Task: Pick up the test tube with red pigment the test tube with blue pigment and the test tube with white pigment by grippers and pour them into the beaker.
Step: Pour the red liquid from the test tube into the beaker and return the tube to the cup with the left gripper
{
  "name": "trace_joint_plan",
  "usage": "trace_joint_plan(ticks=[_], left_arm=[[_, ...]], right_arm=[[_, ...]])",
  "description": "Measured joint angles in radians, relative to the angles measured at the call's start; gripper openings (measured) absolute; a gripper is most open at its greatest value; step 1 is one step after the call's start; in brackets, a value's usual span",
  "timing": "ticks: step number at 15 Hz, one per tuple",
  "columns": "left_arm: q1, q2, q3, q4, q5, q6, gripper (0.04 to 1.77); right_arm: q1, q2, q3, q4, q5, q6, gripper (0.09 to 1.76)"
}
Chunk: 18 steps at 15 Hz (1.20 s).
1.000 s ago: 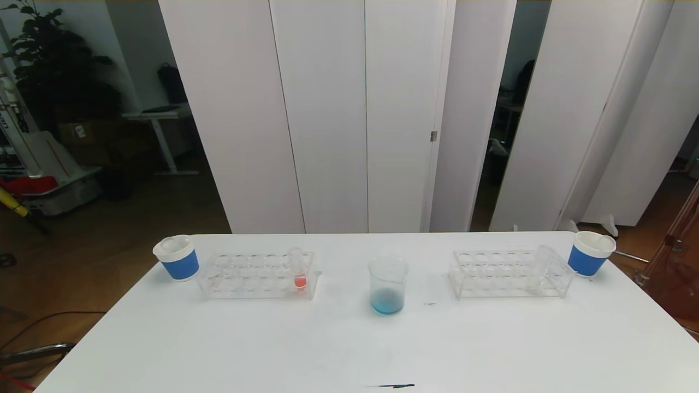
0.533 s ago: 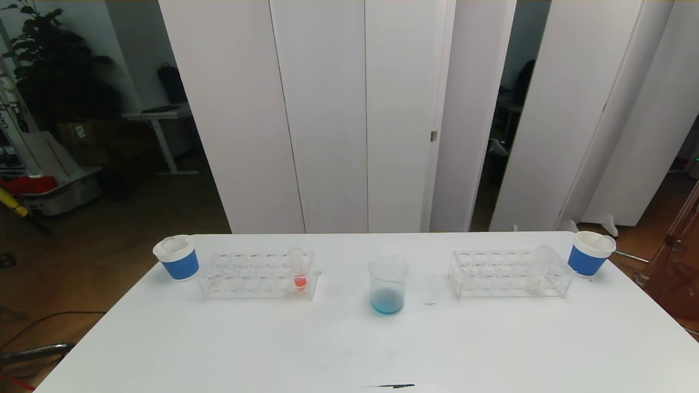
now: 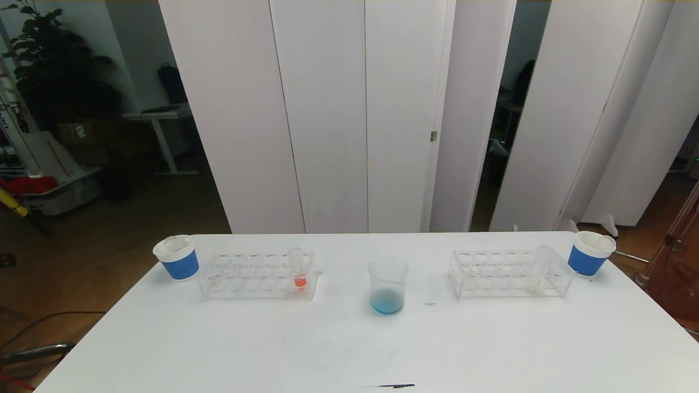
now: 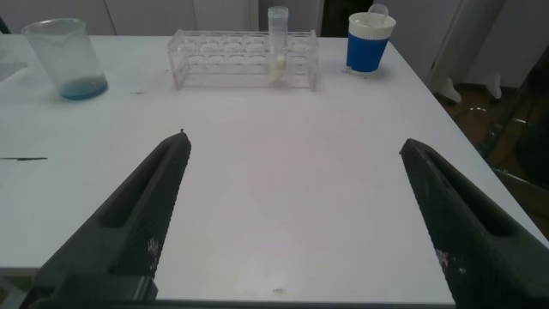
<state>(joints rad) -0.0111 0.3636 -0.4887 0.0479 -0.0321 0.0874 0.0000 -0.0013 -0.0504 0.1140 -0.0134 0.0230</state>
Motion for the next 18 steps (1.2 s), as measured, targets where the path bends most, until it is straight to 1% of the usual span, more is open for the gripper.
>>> trace_joint_plan(ticks=[5, 7, 8, 11, 15, 16, 18], left_arm=[[-0.012, 0.332, -0.149, -0.14, 0.0, -0.061, 1.75], [-0.049, 0.447, -0.175, -0.203, 0.004, -0.066, 1.75], [-0.08, 0.507, -0.182, -0.228, 0.009, -0.071, 1.75], [-0.182, 0.665, -0.189, -0.297, 0.039, -0.13, 1.75], [-0.3, 0.852, -0.163, -0.39, 0.115, -0.24, 1.75], [-0.317, 0.893, -0.152, -0.425, 0.121, -0.251, 1.75], [-0.333, 0.981, -0.123, -0.549, 0.128, -0.26, 1.75]], right_arm=[[0.0, 0.0, 0.0, 0.0, 0.0, 0.0, 1.75], [0.0, 0.0, 0.0, 0.0, 0.0, 0.0, 1.75], [0.0, 0.0, 0.0, 0.0, 0.0, 0.0, 1.75], [0.0, 0.0, 0.0, 0.0, 0.0, 0.0, 1.75], [0.0, 0.0, 0.0, 0.0, 0.0, 0.0, 1.75], [0.0, 0.0, 0.0, 0.0, 0.0, 0.0, 1.75], [0.0, 0.0, 0.0, 0.0, 0.0, 0.0, 1.75]])
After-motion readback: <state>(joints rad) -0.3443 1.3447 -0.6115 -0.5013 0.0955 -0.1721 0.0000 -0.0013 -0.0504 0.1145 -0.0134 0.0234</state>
